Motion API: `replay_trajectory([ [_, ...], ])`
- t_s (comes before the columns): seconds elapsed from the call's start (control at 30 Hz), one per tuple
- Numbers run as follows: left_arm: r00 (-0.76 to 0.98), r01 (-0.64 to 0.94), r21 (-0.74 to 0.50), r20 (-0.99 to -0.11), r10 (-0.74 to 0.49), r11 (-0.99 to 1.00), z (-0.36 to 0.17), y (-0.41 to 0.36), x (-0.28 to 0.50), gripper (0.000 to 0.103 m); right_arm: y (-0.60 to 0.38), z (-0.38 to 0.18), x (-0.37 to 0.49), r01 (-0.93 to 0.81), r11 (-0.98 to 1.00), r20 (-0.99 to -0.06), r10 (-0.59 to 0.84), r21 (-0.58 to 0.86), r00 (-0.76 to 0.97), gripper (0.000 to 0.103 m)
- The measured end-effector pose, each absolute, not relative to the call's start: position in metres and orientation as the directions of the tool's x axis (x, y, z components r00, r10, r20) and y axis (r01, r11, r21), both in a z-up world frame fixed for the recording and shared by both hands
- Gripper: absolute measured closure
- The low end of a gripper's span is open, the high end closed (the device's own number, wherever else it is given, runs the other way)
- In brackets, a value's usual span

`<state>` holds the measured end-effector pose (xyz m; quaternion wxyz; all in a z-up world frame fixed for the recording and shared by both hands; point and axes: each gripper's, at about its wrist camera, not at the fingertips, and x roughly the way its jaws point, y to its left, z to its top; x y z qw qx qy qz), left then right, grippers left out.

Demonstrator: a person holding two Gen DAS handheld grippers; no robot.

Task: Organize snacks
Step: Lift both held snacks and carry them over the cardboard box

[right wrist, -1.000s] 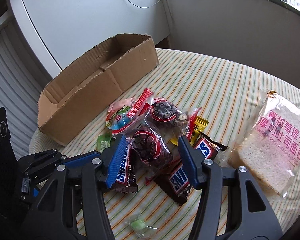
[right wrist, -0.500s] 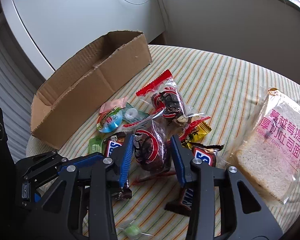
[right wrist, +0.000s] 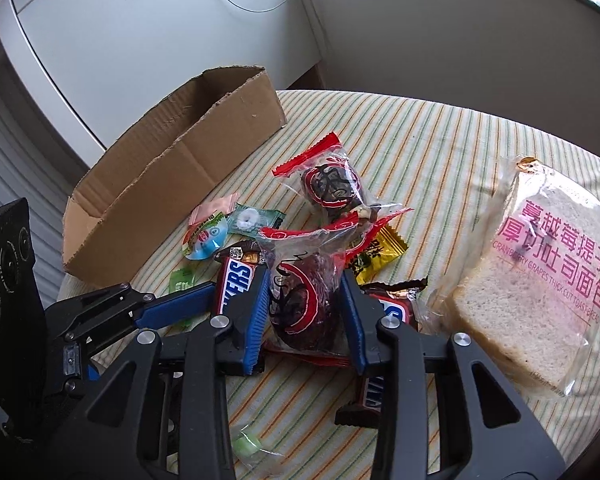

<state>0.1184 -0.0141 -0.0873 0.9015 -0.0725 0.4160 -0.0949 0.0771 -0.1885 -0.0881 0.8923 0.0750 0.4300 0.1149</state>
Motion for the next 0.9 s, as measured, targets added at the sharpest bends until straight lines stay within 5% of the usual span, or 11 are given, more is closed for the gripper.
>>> replay_trajectory([
  [0.6,0.667,0.112,-0.233,-0.703,-0.247,0.966,-0.084,-0.008,0.107,0.082,-0.192,-0.081,0.063,-0.122,0.965,-0.729,0.257,0.234,0.634,0.070],
  [0.77,0.655,0.086,-0.236,-0.719,-0.233,0.968,-0.085,-0.006,0.111,0.082,-0.190,-0.077,0.062,-0.126,0.967,-0.727,0.251,0.223,0.639,0.070],
  [0.83,0.651,0.059,-0.248,-0.725,-0.225,0.967,-0.085,-0.002,0.113,0.071,-0.189,-0.077,0.061,-0.122,0.970,-0.728,0.239,0.210,0.642,0.070],
  [0.9,0.655,0.045,-0.263,-0.721,-0.227,0.964,-0.083,0.000,0.114,0.070,-0.190,-0.076,0.060,-0.118,0.971,-0.727,0.233,0.207,0.646,0.070],
])
